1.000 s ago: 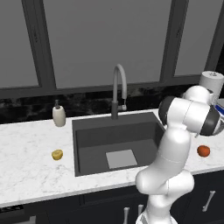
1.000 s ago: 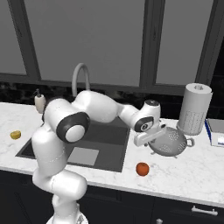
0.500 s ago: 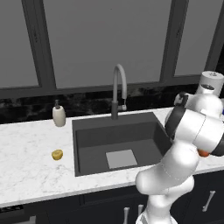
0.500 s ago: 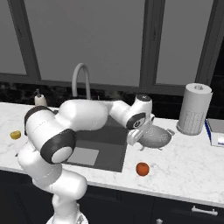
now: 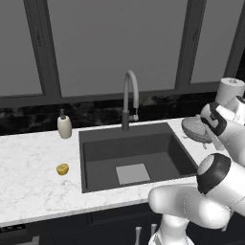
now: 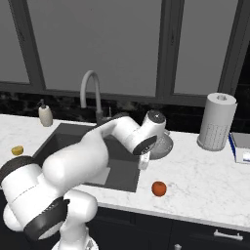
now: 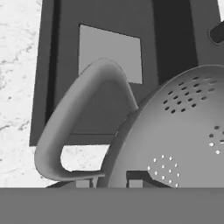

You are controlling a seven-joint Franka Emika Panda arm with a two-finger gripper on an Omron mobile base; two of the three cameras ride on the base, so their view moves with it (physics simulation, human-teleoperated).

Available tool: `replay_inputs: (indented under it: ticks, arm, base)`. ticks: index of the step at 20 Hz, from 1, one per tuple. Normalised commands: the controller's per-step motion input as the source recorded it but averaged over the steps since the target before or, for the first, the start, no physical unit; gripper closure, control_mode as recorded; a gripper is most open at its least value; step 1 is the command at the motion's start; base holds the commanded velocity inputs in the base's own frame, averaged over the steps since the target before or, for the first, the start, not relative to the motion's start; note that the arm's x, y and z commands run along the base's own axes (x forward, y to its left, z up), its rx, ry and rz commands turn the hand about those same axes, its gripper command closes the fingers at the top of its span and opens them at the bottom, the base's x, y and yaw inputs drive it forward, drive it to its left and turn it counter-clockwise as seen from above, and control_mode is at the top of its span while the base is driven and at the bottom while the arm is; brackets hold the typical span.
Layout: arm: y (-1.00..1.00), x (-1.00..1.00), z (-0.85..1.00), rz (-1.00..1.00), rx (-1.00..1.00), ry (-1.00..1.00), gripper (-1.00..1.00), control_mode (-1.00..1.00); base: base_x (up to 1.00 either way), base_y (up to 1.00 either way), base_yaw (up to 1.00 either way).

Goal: Put the colander in the sink, put the orange, kiwi in the colander, and turn on the sink faucet and pour water over the colander.

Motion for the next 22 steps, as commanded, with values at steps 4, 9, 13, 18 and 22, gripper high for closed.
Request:
replay_inputs:
  ticks: [4, 9, 13, 18, 22]
  arm:
    - [0.35, -0.35, 0.15, 0.52, 0.00, -0.04, 1.00, -1.00]
    - [0.40, -0.02, 0.23, 0.49, 0.00, 0.01, 1.00, -1.00]
    - [0.44, -0.07, 0.01, 0.51, 0.00, 0.01, 1.00, -1.00]
    - [0.32, 0.05, -0.09, 0.37, 0.00, -0.01, 1.00, -1.00]
    - [0.20, 0.23, -0.08, 0.18, 0.04, 0.00, 1.00, -1.00]
  base:
    - [0.00, 0.00, 0.00]
    - [0.00, 0.00, 0.00]
    - [0.00, 0.00, 0.00]
    - [0.00, 0.00, 0.00]
    - [0.00, 0.00, 0.00]
